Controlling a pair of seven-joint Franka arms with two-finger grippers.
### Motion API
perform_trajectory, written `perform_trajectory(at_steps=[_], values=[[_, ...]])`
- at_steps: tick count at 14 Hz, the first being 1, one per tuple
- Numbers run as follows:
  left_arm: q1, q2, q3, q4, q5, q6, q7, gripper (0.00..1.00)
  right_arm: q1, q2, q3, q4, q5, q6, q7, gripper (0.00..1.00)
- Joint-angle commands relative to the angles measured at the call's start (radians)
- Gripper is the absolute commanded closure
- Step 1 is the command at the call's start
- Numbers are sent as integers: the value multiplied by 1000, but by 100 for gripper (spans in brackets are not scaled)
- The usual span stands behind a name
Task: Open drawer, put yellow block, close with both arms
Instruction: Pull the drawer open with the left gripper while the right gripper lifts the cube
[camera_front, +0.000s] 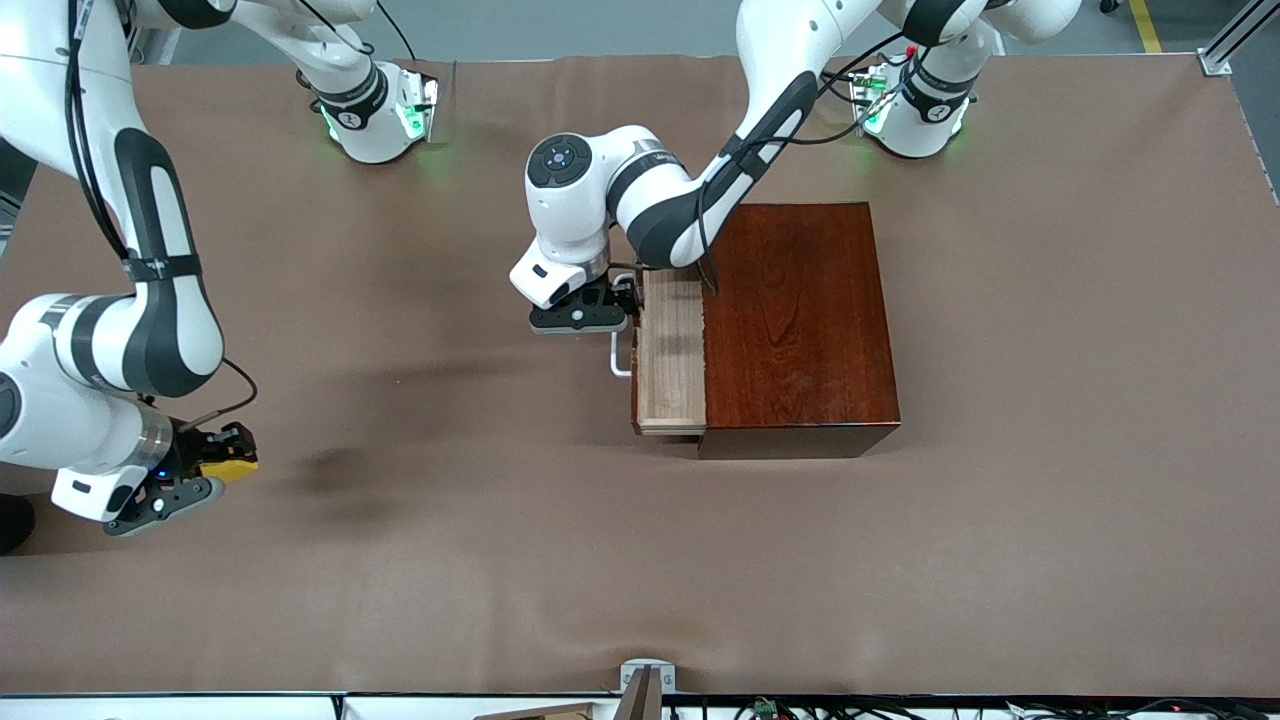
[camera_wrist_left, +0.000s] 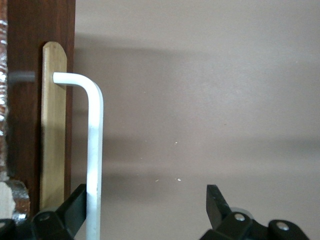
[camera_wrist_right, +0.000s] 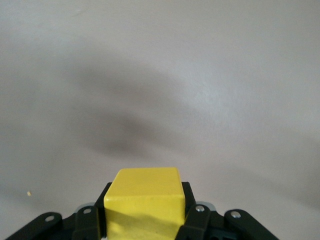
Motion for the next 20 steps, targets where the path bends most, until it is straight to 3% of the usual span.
perform_trajectory(at_steps=[1,10,16,20], values=[[-40,28,-6,26,-60,82,-32,0,-7,-45,8,-14,8,-11,-180,100],[-66,53,-20,29,-96,200,-35,0,-13,-54,5,64,4,-11,-642,100],[-84,58,-22,38,-108,265,-35,0,-6,-53,9,95,9,-22,-825,100],[-89,59,-23,40,-110,305,-35,0,1,-54,17,101,9,-77,-834,100]])
